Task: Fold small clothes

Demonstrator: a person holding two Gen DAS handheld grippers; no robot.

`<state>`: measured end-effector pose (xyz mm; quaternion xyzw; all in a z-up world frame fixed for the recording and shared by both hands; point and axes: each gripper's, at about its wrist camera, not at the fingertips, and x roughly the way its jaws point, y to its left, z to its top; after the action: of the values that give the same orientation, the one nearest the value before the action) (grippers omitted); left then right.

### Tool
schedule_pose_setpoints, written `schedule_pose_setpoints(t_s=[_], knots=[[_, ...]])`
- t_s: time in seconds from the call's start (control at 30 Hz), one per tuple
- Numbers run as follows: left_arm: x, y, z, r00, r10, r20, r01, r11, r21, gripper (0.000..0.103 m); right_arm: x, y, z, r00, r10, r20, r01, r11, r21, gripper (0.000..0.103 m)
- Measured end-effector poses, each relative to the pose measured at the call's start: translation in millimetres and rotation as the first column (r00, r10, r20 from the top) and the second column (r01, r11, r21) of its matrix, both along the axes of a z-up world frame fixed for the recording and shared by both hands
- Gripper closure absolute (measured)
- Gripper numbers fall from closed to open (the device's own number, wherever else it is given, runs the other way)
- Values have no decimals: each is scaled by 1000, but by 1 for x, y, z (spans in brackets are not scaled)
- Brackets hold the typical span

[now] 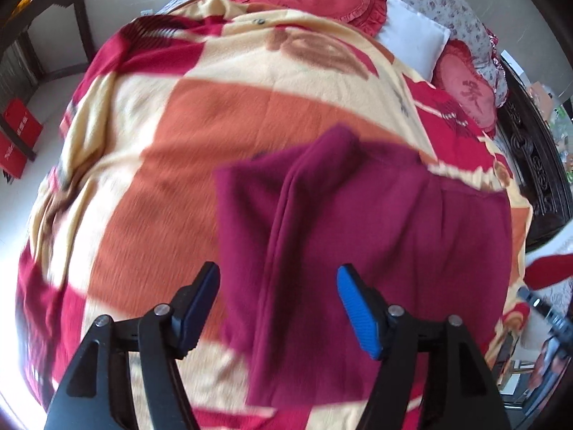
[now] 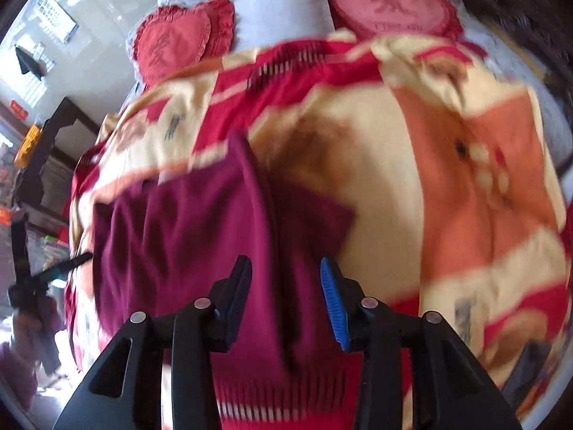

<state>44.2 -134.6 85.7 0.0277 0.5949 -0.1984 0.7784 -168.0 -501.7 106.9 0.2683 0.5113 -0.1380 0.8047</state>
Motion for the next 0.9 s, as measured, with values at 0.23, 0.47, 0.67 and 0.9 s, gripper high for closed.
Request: schedule_pose_setpoints(t_s=[0.23, 0.47, 0.67, 0.9], knots=[[-48, 31, -30, 995, 0, -99, 7, 997, 71, 31, -36, 39, -58, 992, 44, -120, -35, 996, 79, 82], [-65, 41, -39, 994, 22, -110, -12, 995, 96, 31, -51, 45, -51, 996, 6, -89, 1, 996, 86, 103], [-67, 44, -29, 997, 29, -72, -23, 996, 85, 31, -67, 40, -67, 987, -59, -147, 78, 989, 130, 103], [-62, 44, -18, 999, 29, -33, -26, 995, 92, 31, -53, 56, -12, 993, -80, -86, 80, 997, -7, 103]])
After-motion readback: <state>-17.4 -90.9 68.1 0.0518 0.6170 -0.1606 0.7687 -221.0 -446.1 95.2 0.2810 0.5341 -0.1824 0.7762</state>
